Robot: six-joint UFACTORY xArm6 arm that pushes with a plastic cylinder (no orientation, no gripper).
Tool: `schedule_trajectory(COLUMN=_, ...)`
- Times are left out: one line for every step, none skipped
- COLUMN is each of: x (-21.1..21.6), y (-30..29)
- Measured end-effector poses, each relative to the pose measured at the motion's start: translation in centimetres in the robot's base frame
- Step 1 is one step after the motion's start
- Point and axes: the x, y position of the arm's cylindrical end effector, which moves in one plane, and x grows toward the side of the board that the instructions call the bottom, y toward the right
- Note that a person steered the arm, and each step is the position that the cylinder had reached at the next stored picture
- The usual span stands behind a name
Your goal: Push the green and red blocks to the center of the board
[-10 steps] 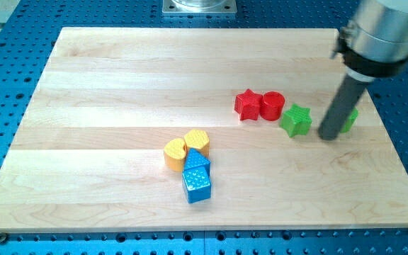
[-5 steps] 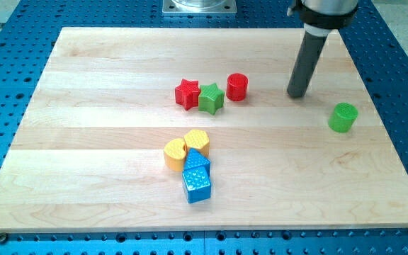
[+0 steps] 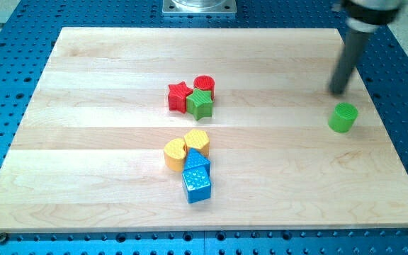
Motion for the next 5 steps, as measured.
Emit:
schedule_trajectory(x=5.5, y=1.4)
schedule_trajectory(x=9.0, y=-5.9)
schedule_trajectory(x=5.9, y=-14.7)
schedule_trajectory(x=2.6, y=-14.9)
schedule_trajectory(x=1.6, y=-9.7)
